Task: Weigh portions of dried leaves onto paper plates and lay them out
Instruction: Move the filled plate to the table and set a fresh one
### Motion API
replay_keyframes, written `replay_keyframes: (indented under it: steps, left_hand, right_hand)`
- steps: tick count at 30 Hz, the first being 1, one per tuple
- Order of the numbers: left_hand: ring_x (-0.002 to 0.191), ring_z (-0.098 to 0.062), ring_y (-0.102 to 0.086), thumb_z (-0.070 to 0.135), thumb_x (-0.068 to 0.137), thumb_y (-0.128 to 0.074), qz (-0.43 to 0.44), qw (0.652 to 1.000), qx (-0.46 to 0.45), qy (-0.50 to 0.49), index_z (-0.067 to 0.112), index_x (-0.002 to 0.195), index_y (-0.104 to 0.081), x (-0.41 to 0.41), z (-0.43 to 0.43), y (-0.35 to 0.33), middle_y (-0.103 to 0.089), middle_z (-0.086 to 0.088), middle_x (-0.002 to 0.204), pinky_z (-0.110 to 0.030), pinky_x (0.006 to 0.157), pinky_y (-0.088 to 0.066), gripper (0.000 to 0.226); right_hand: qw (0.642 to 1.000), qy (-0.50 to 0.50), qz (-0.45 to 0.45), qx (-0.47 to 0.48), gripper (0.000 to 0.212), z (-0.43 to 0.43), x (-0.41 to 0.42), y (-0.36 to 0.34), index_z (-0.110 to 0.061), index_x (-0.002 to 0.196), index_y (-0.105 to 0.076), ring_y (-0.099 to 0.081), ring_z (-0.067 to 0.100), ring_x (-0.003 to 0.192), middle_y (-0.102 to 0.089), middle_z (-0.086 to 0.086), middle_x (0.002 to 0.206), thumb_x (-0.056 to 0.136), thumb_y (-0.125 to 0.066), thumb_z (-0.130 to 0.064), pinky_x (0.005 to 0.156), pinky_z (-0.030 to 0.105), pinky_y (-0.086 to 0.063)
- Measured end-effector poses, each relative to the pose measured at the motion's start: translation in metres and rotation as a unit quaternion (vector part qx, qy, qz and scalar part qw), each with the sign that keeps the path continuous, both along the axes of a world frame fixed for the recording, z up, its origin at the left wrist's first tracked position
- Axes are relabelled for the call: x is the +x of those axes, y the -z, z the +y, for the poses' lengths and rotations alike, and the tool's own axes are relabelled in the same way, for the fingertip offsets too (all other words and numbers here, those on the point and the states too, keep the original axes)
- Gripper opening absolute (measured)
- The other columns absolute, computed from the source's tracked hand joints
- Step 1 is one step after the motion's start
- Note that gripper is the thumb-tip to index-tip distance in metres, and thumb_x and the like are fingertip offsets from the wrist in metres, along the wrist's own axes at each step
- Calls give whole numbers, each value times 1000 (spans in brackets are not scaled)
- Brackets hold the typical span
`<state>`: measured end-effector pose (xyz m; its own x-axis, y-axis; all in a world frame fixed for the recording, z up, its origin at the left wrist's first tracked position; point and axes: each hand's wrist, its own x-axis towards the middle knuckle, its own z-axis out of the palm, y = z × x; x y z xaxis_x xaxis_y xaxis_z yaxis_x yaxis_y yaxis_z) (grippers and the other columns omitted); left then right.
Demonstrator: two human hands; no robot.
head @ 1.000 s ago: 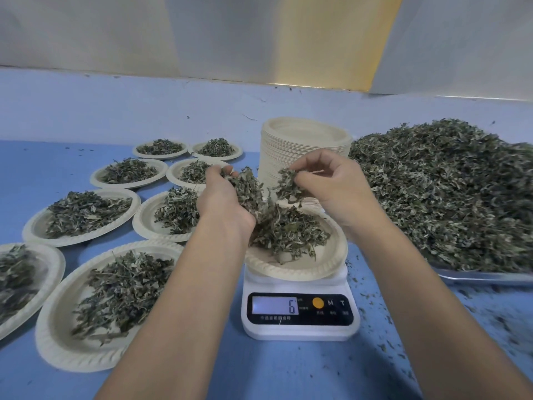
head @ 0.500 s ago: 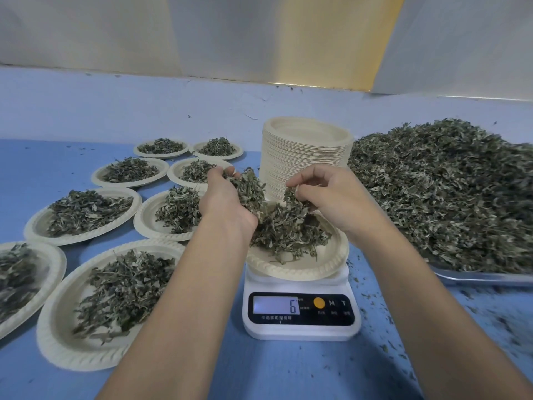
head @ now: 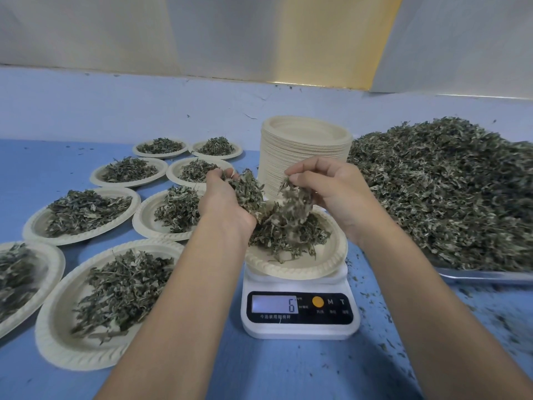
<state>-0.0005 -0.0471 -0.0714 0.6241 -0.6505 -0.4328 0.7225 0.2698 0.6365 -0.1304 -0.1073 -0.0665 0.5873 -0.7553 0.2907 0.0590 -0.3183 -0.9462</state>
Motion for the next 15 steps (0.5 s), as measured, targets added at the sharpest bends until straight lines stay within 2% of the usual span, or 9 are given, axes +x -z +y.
replay_keyframes:
  steps: [2,4,8,9,12,13,15]
  left_hand:
    - [71,-20,-53,32,95,-42,0,1000,-3,0,21,61,-46,0,-1,1,-60,0,92,-25,54,-46,36]
    - [70,-19,-52,31,95,-42,-1,1000,0,3,21,60,-46,1,-1,1,-59,1,93,-24,51,-42,36]
    - [68,-19,-52,30,94,-43,2,1000,0,0,21,60,-46,1,-2,2,-59,0,92,-28,55,-45,36]
    - [69,-20,-52,30,94,-43,1,1000,0,-2,21,60,-46,1,-3,2,-59,0,92,-29,59,-47,36]
    - [78,-23,-54,29,93,-43,0,1000,-4,-5,20,61,-48,1,-3,3,-60,-2,95,-41,85,-51,34]
    - [77,-23,-54,28,93,-43,1,1000,-4,-4,20,61,-48,1,-3,3,-60,-2,95,-42,86,-51,33]
    - [68,-21,-54,28,92,-44,6,1000,-5,-2,20,61,-48,1,-3,3,-59,0,91,-35,72,-52,32]
  right_hand:
    - [1000,2,17,-18,17,0,-1,0,-16,78,-69,-51,-1,51,-61,-14,54,84,-63,-1,52,12,-43]
    - [999,8,29,-31,18,1,-1,0,-17,77,-69,-51,-5,50,-62,-16,54,83,-63,-1,50,8,-40]
    - [999,12,22,-34,20,2,-1,-1,-16,75,-69,-53,-9,51,-63,-16,55,82,-63,2,50,5,-38]
    - [999,12,20,-31,20,2,-1,-1,-15,75,-68,-53,-9,51,-63,-16,55,82,-62,2,50,5,-38]
    - [999,10,20,-32,17,3,0,0,-14,79,-68,-53,-9,52,-63,-16,54,83,-62,2,51,5,-38]
    - [999,10,21,-33,17,3,0,1,-13,80,-68,-54,-9,53,-63,-15,55,84,-62,2,51,5,-38]
    - [999,13,20,-33,15,4,1,1,-12,81,-69,-53,-8,53,-64,-14,58,84,-63,2,53,5,-39]
